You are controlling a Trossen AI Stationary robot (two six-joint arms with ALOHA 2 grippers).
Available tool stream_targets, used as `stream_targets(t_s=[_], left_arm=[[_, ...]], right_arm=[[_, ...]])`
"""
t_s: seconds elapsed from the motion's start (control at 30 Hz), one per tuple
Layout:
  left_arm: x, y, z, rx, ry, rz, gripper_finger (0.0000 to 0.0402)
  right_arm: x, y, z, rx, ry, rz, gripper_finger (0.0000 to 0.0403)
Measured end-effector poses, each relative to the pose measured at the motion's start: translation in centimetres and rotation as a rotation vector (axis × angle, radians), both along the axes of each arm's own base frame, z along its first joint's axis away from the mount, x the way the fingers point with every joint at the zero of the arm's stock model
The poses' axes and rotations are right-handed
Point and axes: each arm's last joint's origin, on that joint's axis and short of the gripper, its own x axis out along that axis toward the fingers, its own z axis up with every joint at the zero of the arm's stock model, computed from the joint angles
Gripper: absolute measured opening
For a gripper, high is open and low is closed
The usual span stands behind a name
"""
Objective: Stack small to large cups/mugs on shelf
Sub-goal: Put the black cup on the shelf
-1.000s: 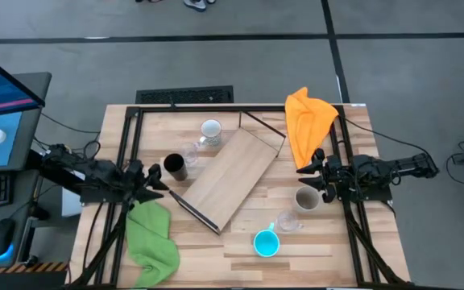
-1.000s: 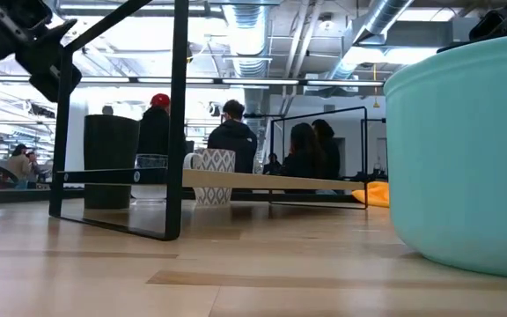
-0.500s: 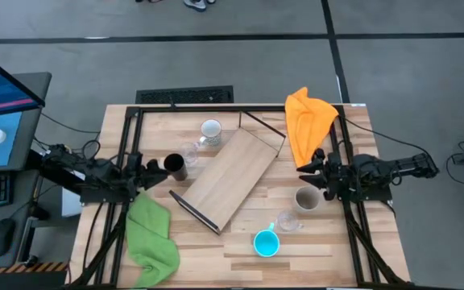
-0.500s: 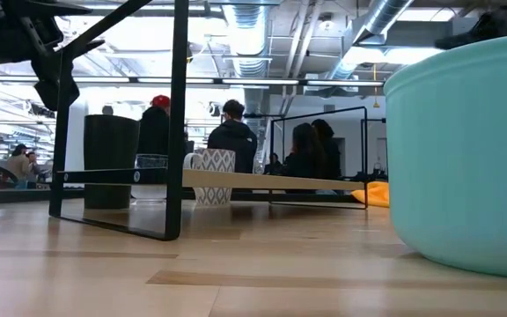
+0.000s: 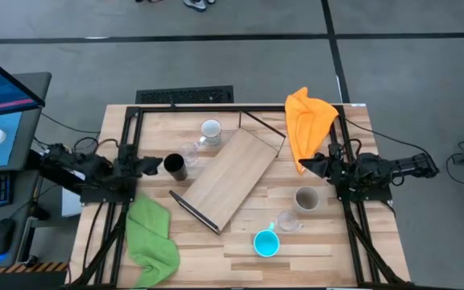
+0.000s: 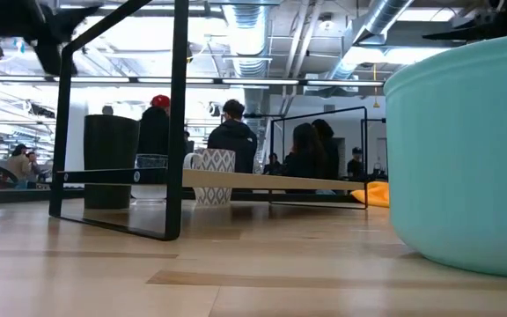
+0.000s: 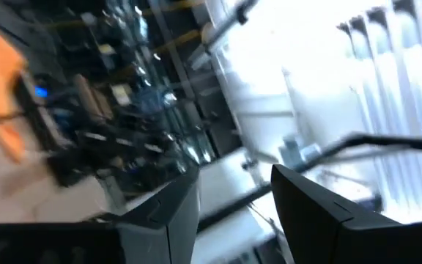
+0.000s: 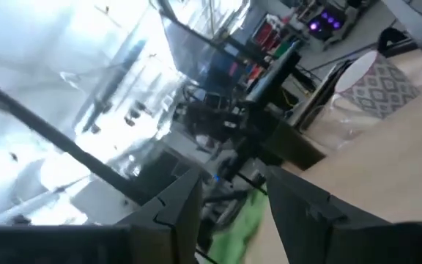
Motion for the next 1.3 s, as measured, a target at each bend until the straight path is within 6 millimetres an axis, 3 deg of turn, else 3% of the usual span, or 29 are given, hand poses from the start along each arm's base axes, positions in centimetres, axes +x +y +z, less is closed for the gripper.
stream_targets(t_s=[0.17,0.27,0.4,0.53,0.77,0.93,1.07,1.3], left_arm=[[0.6,-0.3,4.9,0.144,0.103,0.026,0.0156],[1.4,-0.5,8.3,0.228,0.217,0.050,0.0152],[2.2,-0.5,11.9,0.260,0.475,0.070,0.0147],[2.5,0.0,14.1,0.158,0.793,0.152,0.0144],[2.7,1.3,14.6,0.122,1.288,0.254,0.0153],[4.0,1.9,13.9,0.157,1.413,0.221,0.0185],[4.8,2.9,12.2,0.105,1.577,0.150,0.0202],[5.7,5.7,9.3,0.064,1.700,0.072,0.0195]], right_arm=[[-0.3,-0.1,1.3,0.023,-0.112,-0.006,0.0175],[-1.0,-0.3,3.4,-0.046,-0.203,-0.055,0.0175],[-2.0,-0.6,6.1,-0.164,-0.248,-0.174,0.0177],[-3.1,-1.0,9.1,-0.276,-0.235,-0.298,0.0183],[-2.2,-1.2,13.5,-0.409,0.154,-0.380,0.0188],[0.0,-1.0,16.0,-0.436,0.434,-0.380,0.0188],[1.9,-0.6,17.2,-0.454,0.625,-0.342,0.0188],[4.3,-0.1,18.8,-0.459,0.768,-0.270,0.0188]])
